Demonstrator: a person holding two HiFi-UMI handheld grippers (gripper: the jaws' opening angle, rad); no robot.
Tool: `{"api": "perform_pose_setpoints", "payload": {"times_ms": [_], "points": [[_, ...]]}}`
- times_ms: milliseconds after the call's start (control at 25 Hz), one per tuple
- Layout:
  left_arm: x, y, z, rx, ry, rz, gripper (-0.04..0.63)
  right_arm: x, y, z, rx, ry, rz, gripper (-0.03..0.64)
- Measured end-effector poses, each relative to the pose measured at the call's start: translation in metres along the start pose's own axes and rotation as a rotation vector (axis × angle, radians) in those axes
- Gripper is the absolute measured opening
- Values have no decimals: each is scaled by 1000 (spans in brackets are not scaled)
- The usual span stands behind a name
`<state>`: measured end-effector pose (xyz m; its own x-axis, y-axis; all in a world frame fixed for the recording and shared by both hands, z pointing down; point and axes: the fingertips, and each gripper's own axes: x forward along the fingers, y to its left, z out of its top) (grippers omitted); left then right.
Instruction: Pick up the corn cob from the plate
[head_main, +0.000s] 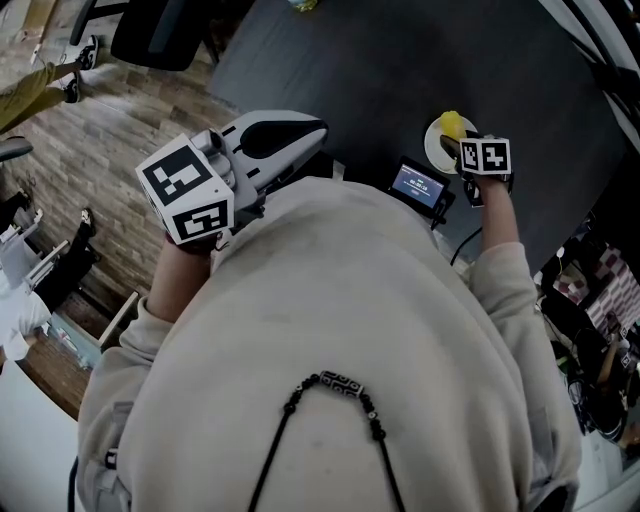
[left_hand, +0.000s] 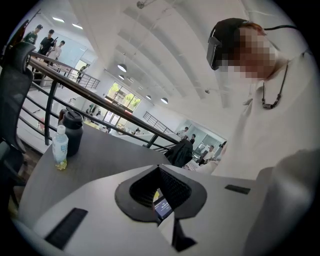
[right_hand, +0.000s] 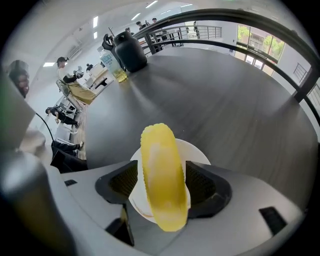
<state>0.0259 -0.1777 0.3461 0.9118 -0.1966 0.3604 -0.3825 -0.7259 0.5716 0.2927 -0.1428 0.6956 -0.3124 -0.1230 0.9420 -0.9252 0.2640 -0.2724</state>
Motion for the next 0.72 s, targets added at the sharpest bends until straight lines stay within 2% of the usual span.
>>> {"api": "perform_pose_setpoints", "payload": {"times_ms": [320, 560, 720], "points": [[3, 0, -6, -9, 6, 4, 0, 11, -3, -8, -30, 47, -24, 287], [3, 0, -5, -5, 7, 10, 0, 14, -8, -10, -84, 70, -81, 271], [3, -1, -5, -4, 9, 8, 0, 12, -9, -9, -75, 69, -89, 267]]}}
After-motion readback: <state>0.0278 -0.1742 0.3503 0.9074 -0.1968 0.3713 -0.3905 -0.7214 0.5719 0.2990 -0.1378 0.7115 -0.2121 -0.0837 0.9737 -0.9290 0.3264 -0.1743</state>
